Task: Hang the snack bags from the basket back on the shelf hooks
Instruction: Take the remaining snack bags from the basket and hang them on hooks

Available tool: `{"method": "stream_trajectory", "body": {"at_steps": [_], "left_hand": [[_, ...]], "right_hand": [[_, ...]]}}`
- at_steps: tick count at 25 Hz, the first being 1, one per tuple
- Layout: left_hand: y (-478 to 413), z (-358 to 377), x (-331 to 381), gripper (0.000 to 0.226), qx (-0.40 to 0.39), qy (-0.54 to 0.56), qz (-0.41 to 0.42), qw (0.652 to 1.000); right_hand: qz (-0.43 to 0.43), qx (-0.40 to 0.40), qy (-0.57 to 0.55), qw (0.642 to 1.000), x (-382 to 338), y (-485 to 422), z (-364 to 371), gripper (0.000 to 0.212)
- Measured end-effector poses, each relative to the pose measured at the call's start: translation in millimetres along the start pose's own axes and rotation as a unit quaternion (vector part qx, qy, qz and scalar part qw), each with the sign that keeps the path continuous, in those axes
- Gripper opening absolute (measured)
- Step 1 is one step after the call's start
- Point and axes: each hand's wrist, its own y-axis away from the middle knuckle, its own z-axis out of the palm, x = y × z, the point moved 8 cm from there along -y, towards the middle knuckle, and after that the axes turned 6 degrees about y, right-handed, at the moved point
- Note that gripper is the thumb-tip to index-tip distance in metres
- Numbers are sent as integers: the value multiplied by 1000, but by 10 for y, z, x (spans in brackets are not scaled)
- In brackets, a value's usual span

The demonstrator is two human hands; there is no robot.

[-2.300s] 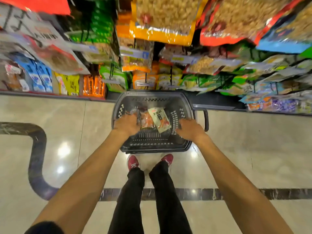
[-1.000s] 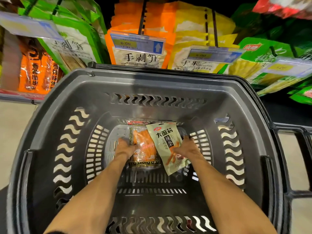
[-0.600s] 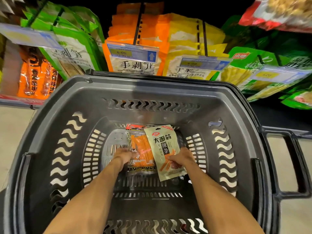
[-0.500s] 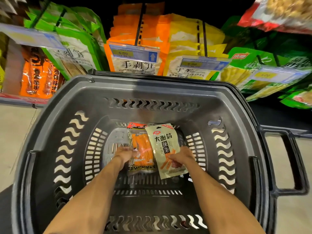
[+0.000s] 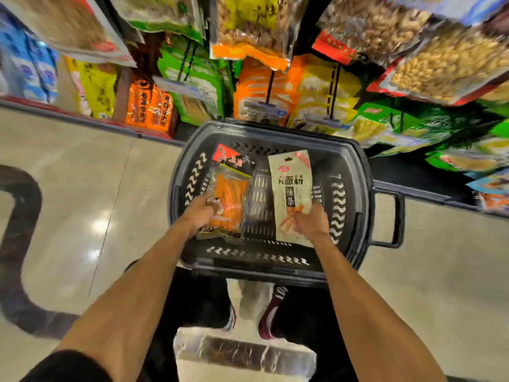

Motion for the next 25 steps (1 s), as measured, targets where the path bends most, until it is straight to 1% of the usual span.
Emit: {"method": "stream_trajectory", "body": {"at_steps": [1,2,4,6,8,9,12,14,16,17,18,21,22,25], "left_hand": [[303,-42,162,38,-5,6,11,1000],[589,-101,305,37,-1,22,32,999],[1233,-255,583,25,25,75,64,995],[1931,-421,898,23,51,129,98,985],[2547,-619,1200,29,72,158,133,976],[2830,-715,1352,32,82,167,152,971],[3636,-936,1798,32,115,218,193,950],[4184,-1053,1982,32,149,274,221,924],[4786,-1186,2013,33,190,350,240,885],[5089,-1237,2000,33,206,381,249,866],[5376,-1298,1978,33,227,403,259,848],[6204,-1545,1817,29,303,447,293,789],[6443,-1640,1764,29,324,452,302,774],[7022,-2007,1672,31,363,451,319,751]], "right_hand": [[-17,-5,-17,1000,-189,274,-150,35],[-36,-11,-24,999,-338,505,-270,33],[-107,-30,-49,993,-758,1072,-543,23],[-149,-52,-72,985,-1150,1646,-825,16],[-149,-53,-110,981,-1492,2115,-1125,9],[-164,-51,-125,977,-1692,2345,-1274,5],[-245,-61,-145,957,-2355,3051,-1659,10],[-309,-107,-157,932,-2710,3520,-1805,17],[-347,-151,-154,913,-3003,3962,-1883,23],[-362,-164,-148,906,-3112,4179,-1933,20],[-380,-168,-148,897,-3221,4358,-1989,13],[-458,-156,-122,866,-3576,4928,-2089,16],[-483,-160,-113,853,-3690,5161,-2079,17],[-535,-186,-134,813,-4001,5813,-1973,23]]}}
